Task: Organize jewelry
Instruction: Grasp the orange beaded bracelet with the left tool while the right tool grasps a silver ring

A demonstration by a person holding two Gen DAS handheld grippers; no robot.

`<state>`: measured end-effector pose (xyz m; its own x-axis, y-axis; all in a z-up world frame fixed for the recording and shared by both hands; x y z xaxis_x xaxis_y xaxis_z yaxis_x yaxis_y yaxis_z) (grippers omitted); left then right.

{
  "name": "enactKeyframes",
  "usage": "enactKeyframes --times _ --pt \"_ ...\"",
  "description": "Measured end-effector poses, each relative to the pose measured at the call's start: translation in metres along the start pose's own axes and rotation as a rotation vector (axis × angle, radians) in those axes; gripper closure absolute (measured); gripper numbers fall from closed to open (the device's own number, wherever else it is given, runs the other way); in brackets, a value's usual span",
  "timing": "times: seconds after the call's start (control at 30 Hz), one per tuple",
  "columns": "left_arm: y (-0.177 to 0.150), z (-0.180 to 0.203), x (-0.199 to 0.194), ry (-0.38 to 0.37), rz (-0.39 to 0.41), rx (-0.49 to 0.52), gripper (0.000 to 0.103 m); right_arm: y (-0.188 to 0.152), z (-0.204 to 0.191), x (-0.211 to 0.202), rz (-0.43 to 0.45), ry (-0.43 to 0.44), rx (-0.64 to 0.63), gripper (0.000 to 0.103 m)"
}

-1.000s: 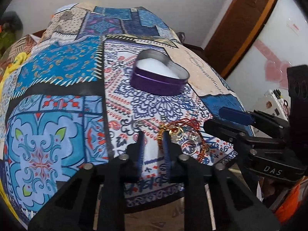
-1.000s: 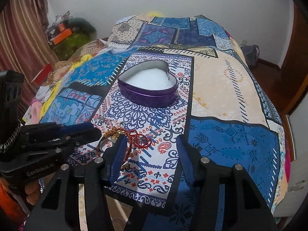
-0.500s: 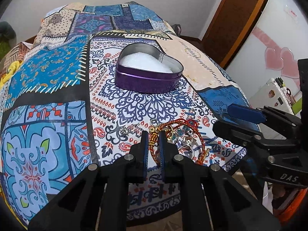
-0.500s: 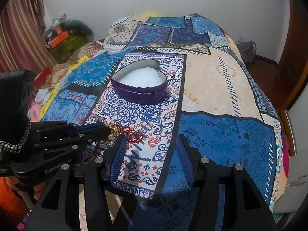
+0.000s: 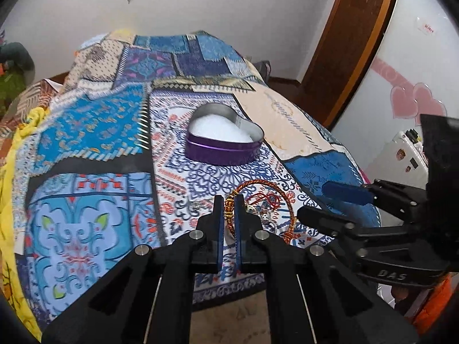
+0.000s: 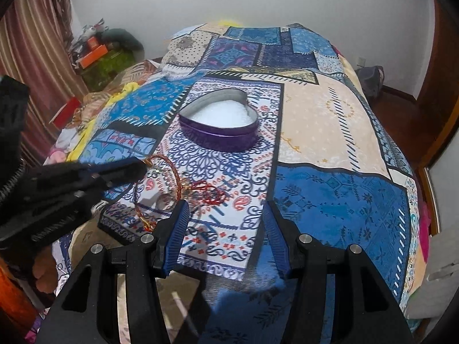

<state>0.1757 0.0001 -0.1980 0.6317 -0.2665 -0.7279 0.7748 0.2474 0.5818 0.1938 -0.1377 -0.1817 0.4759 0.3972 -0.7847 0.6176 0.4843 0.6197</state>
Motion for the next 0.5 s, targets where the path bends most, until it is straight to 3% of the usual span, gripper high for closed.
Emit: enactKeyframes --times 0.17,0.23,0.3,0.5 --pt "-0.002 -0.017 -0.012 0.024 0.023 -0.035 0.098 0.003 -0.013 0.011 -0.017 0.03 -0.032 0.055" --pt "-0.004 -0.027 -0.014 0.041 0.024 -0.055 0.098 0.004 -0.019 0.019 -0.038 0.056 -0.037 0.068" --pt "-0.006 -0.035 -0.016 0.058 0.029 -0.067 0.098 0.004 -0.022 0.026 -0.056 0.075 -0.041 0.075" --pt "-0.013 -0.052 -0.019 0.072 0.031 -0.099 0.098 0.007 -0.027 0.039 -0.08 0.07 -0.051 0.079"
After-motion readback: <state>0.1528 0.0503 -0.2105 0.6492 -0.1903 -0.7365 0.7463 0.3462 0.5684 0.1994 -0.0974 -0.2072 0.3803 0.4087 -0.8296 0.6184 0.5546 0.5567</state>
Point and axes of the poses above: each gripper's, at about its wrist camera, not at the fingertips, and x roughly the way its jaws point, z to its right, y to its top, the point moved 2 cm from there along x, roughly the way its jaws point, and after that the axes turned 14 degrees about -x, right-handed, at the moved point
